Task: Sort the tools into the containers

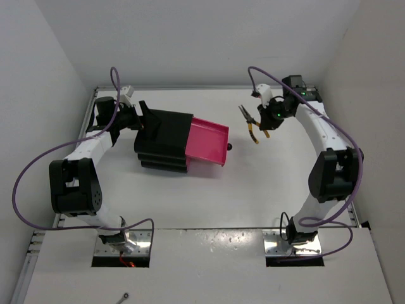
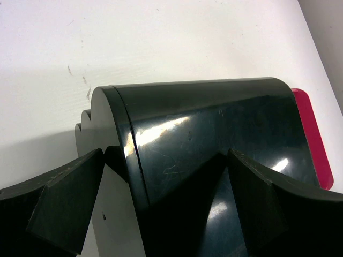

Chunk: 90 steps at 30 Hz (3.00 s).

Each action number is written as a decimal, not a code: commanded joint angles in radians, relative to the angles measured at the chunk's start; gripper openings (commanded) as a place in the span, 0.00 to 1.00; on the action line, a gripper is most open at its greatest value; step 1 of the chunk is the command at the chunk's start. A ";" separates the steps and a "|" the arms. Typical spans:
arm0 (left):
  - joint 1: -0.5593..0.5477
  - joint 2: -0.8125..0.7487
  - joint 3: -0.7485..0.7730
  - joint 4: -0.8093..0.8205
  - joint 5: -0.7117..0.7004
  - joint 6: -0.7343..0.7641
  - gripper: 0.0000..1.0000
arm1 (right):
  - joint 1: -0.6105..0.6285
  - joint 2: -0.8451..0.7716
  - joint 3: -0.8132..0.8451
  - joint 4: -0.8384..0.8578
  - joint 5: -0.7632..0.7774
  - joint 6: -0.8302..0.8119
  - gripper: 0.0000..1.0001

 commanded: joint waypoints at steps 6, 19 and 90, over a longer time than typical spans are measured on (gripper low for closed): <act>-0.016 0.092 -0.079 -0.260 -0.129 0.107 1.00 | 0.197 0.053 0.133 -0.013 -0.055 0.118 0.00; -0.016 0.101 -0.079 -0.260 -0.120 0.107 1.00 | 0.357 0.145 0.155 0.049 -0.046 0.180 0.00; -0.016 0.123 -0.097 -0.241 -0.083 0.107 1.00 | -0.036 0.595 -0.043 -0.290 -1.155 0.181 0.55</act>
